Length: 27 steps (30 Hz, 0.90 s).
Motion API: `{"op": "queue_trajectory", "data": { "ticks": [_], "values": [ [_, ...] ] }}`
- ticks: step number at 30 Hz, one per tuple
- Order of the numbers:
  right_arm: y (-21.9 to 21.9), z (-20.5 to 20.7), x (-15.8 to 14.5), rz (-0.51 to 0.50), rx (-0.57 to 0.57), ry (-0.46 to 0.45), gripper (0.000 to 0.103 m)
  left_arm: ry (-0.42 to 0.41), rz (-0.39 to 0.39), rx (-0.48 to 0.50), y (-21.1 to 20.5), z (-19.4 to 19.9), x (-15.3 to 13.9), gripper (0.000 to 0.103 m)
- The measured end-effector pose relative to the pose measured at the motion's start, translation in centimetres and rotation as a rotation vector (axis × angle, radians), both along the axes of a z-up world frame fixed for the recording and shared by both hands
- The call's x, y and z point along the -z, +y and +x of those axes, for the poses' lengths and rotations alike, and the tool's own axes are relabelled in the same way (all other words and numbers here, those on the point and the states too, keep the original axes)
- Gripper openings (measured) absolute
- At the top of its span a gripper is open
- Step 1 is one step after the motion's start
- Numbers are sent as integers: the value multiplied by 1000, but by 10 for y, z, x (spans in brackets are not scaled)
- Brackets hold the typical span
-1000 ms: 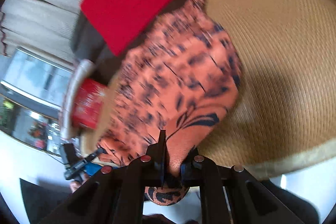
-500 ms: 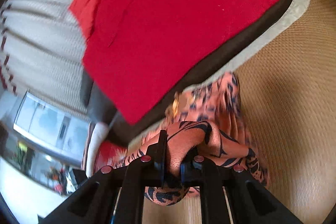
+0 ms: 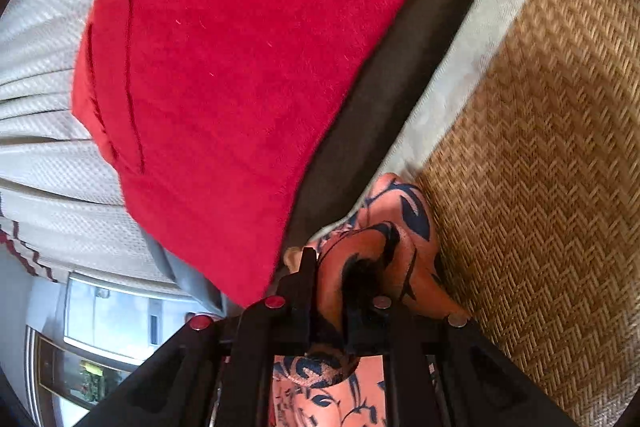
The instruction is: Fold small clothes
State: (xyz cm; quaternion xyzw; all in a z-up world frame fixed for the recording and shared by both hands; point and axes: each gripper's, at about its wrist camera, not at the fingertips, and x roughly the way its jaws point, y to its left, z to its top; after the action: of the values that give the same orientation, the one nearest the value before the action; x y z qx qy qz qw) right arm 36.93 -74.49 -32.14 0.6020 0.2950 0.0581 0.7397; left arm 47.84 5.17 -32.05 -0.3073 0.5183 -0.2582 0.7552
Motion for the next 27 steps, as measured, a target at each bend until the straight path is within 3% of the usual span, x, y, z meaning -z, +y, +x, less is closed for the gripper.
{"op": "queue_trajectory", "data": {
  "ticks": [1,2,3,4,5,6,7,9,11,12,15,18,20,22,27],
  "values": [
    [0,-4,-7,-3,6,-18,17,-7,-17,-24,4,-5,-5,17],
    [0,-10,-14,-12,24,-38,21,-31,-3,-52,8,-12,-13,29],
    [-2,-16,-20,-25,48,-56,37,-75,46,-85,11,-22,-25,36],
    [-3,-26,-29,-44,88,-80,79,-120,84,-108,14,-32,-37,48],
    [-3,-39,-39,-63,132,-110,97,-174,112,-134,17,-47,-51,50],
    [-1,-52,-47,-84,179,-140,102,-205,121,-151,20,-59,-60,51],
    [3,-66,-60,-133,210,-163,102,-230,132,-164,21,-71,-69,52],
    [12,-72,-70,-190,150,-146,99,-248,225,-148,10,-99,-78,57],
    [33,-84,-75,-257,73,-64,86,-232,307,-112,-2,-121,-75,57],
    [41,-89,-74,-270,45,-48,80,-233,311,-106,-6,-131,-73,57],
    [64,-108,-71,-343,-23,20,74,-298,374,-79,-34,-160,-70,57],
    [72,-110,-66,-445,-41,89,69,-337,460,-6,-64,-153,-64,57],
    [75,-98,-64,-499,-49,125,62,-282,486,-11,-74,-139,-50,57],
    [82,-77,-61,-579,-62,174,44,-217,529,-26,-75,-128,-33,56],
    [109,-36,-36,-795,-101,316,42,-211,608,-7,-87,-118,-18,56]
  ]
}}
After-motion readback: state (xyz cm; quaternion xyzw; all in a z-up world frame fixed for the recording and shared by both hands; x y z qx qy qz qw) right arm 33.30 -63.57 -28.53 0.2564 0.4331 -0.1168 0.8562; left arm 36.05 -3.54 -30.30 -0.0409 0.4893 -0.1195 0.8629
